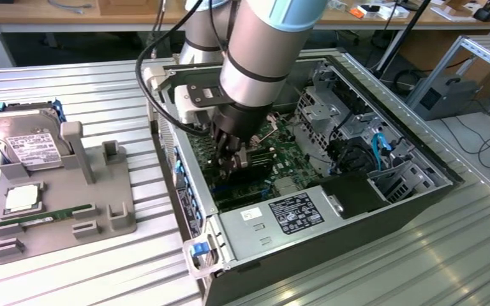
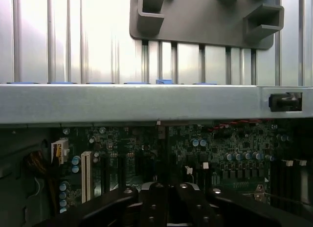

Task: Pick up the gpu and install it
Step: 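Press down on the gpu until it lock into place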

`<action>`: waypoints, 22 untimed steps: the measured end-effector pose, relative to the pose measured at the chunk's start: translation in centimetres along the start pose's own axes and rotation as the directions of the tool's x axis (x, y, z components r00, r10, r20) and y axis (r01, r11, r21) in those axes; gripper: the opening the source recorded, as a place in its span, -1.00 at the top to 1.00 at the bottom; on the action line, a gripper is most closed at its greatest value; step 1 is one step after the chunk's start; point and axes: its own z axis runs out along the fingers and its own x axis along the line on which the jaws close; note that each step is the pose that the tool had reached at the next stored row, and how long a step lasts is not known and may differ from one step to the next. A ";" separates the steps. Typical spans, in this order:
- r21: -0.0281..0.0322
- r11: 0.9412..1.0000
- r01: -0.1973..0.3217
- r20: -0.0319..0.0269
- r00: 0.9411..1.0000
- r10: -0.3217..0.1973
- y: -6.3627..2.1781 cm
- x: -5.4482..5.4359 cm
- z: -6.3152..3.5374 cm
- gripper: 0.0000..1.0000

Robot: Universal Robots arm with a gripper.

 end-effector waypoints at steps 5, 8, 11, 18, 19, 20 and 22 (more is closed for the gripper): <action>0.001 1.000 0.000 0.000 1.000 0.000 0.40 -0.1 -0.93 0.79; 0.002 1.000 0.001 0.001 1.000 -0.001 1.58 -0.2 -0.86 0.79; 0.002 1.000 0.001 0.001 1.000 -0.001 2.25 -0.2 -0.81 0.79; 0.003 1.000 0.001 0.003 1.000 -0.001 4.39 -0.1 -0.68 0.79; 0.004 1.000 0.001 0.004 1.000 -0.001 4.58 -0.1 -0.66 0.79; 0.004 1.000 0.001 0.004 1.000 -0.001 4.83 -0.1 -0.66 0.79; 0.004 1.000 0.001 0.005 1.000 -0.001 4.97 0.1 -0.68 0.79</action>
